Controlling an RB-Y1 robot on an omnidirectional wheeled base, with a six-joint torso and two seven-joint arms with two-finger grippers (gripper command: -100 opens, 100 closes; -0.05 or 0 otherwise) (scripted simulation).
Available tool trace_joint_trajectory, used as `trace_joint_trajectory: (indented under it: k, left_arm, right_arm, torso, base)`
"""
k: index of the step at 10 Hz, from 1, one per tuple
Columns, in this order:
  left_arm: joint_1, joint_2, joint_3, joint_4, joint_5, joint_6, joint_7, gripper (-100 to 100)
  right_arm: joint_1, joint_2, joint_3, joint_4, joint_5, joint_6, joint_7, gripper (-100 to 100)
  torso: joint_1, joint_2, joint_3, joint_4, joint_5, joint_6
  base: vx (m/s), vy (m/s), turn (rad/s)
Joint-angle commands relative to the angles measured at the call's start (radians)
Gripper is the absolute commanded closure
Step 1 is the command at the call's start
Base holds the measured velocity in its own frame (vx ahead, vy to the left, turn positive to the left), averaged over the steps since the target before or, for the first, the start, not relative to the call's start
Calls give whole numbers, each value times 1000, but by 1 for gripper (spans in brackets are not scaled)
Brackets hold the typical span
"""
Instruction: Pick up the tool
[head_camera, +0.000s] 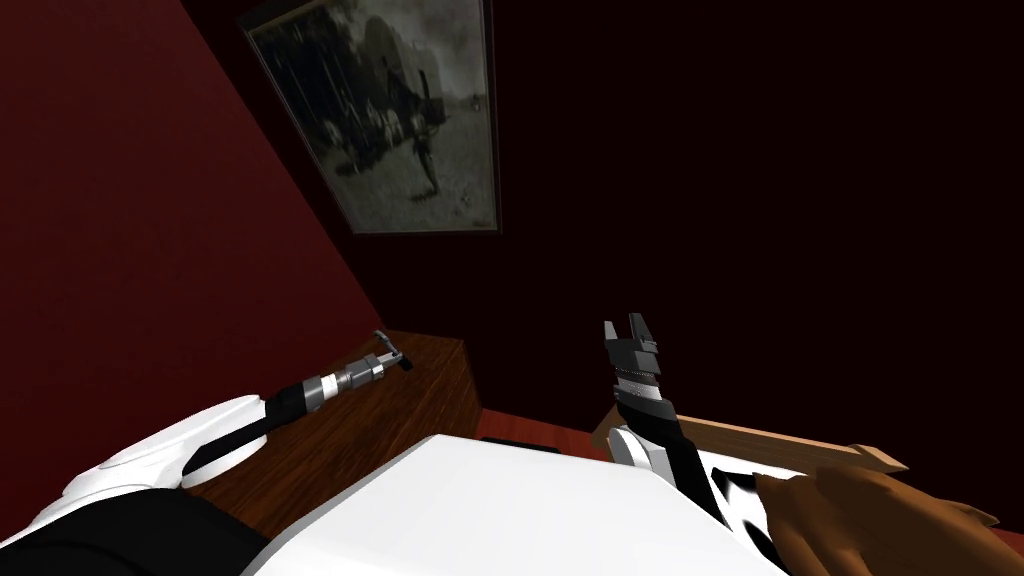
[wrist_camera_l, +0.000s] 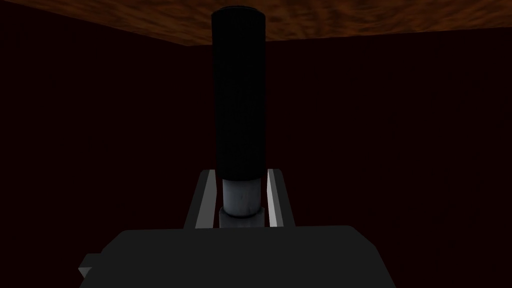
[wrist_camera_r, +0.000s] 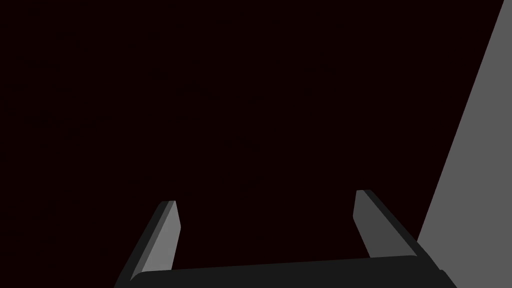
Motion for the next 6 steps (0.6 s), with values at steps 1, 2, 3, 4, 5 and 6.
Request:
trace_joint_trajectory:
  k: [1, 2, 3, 4, 5, 6]
  left_arm:
    - [48, 2, 15, -15, -1, 2, 2, 100]
    - [83, -1, 64, -67, -4, 3, 1, 100]
    - [113, -1, 80, -76, -4, 3, 1, 100]
    - [138, -1, 80, -76, -4, 3, 1, 100]
    - [124, 1, 79, -78, -3, 4, 3, 100]
    - [128, 1, 80, -79, -3, 5, 3, 0]
  right_arm:
    - [0, 0, 0, 0, 0, 0, 0, 0]
    - [0, 0, 0, 0, 0, 0, 0, 0]
    - [0, 0, 0, 0, 0, 0, 0, 0]
    - [0, 0, 0, 0, 0, 0, 0, 0]
    - [0, 0, 0, 0, 0, 0, 0, 0]
    - [0, 0, 0, 0, 0, 0, 0, 0]
  torso:
    - [0, 0, 0, 0, 0, 0]
    - [0, 1, 1, 0, 1, -1]
    - [0, 1, 1, 0, 0, 0]
    - [0, 0, 0, 0, 0, 0]
    - [0, 1, 1, 0, 0, 0]
    - [0, 2, 1, 0, 0, 0]
  base:
    - [29, 3, -4]
    - [46, 6, -23]
    - [54, 3, -23]
    - [28, -1, -11]
    - [7, -1, 6]
    - [0, 0, 0]
